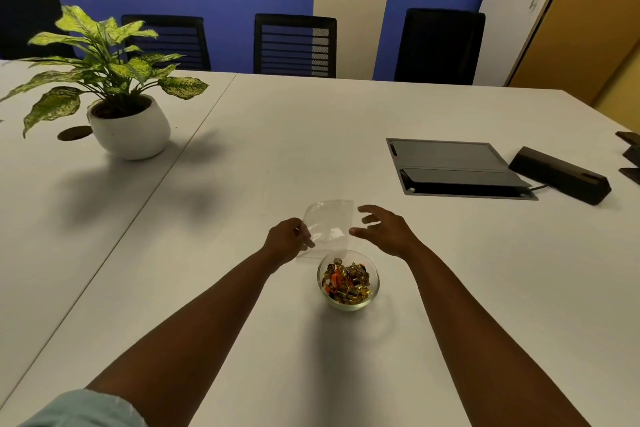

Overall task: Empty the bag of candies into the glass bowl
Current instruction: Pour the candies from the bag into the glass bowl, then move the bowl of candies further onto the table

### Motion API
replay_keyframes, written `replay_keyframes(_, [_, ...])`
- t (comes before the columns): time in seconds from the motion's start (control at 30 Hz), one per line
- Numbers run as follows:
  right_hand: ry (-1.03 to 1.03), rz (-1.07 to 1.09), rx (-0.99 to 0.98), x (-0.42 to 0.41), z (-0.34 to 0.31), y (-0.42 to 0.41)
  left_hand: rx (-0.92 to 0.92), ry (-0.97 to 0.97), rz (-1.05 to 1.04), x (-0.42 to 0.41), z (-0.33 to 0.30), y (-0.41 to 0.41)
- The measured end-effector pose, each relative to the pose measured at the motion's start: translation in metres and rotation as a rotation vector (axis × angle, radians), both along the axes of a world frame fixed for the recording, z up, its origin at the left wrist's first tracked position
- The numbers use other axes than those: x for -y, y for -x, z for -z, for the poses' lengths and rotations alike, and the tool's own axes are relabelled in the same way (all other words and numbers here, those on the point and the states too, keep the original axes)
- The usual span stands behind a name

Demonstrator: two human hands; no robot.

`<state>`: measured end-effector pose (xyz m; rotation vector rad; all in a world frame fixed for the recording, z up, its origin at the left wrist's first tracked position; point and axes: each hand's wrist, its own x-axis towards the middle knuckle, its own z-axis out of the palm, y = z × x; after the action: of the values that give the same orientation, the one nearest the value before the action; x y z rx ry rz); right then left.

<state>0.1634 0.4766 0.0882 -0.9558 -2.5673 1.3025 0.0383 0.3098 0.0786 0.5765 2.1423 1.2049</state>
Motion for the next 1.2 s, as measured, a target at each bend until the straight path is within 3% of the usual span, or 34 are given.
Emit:
replay_keyframes(0.47, [-0.138, 0.147, 0.515, 0.027, 0.053, -0.014, 0.064, 0.159, -0.302, 0.102, 0.054, 0.031])
replay_keyframes(0.97, [-0.146, 0.237, 0.531, 0.047, 0.064, -0.023, 0.223, 0.153, -0.363, 0.121, 0.087, 0.017])
replay_keyframes(1.1, [-0.187, 0.238, 0.519, 0.047, 0.063, -0.024, -0.121, 0.537, -0.174, 0.117, 0.083, 0.022])
replay_keyframes(1.2, [-0.181, 0.243, 0.507, 0.049, 0.063, -0.024, -0.225, 0.628, -0.126, 0.11, 0.076, 0.025])
